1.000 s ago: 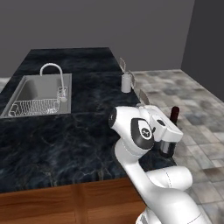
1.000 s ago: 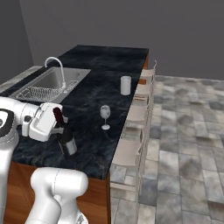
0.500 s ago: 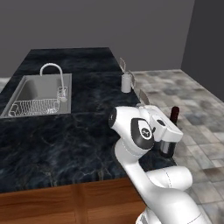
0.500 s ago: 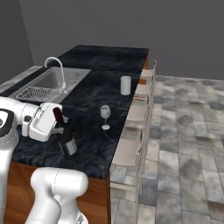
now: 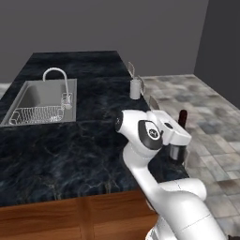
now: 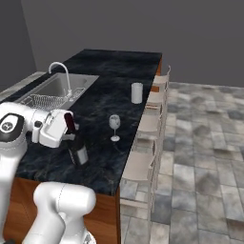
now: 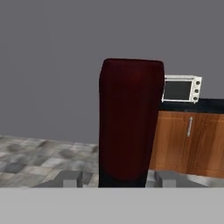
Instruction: There is a wine glass and glass cup on the dining counter. Place the wine bottle next to the wine glass and the juice bottle next to the glass cup.
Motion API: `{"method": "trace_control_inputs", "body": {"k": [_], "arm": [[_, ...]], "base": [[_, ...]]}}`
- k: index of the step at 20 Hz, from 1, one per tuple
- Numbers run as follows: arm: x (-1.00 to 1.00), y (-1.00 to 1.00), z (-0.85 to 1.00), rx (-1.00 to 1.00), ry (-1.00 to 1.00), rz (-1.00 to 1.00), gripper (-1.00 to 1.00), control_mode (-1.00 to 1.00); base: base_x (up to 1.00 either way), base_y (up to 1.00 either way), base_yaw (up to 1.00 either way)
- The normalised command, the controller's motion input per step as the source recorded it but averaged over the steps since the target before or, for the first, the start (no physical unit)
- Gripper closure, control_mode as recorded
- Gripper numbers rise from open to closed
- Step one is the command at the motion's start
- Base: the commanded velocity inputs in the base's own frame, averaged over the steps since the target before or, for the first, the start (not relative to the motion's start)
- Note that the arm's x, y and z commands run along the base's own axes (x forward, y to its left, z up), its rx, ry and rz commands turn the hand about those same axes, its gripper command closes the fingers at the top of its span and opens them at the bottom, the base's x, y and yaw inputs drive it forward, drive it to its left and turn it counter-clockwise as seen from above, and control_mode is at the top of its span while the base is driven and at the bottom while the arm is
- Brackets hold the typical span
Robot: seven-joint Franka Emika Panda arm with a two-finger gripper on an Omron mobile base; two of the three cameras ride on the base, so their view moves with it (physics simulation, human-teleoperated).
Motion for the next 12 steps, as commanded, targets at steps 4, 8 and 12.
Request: {"method": "trace_control_inputs", "body": {"k": [4,8,12], "arm": [[0.61,0.02,0.00,0.00,0.15,0.00,1.00,-1.00],[0.49,0.00,-0.03,0.00,0.04,0.00,1.00,-1.00],[0.39,-0.06,-0.15,0.00,0.00,0.00,1.00,-1.00]], "base": [[0.00,0.00,0.00],[0.00,0.00,0.00],[0.00,0.00,0.00]]}}
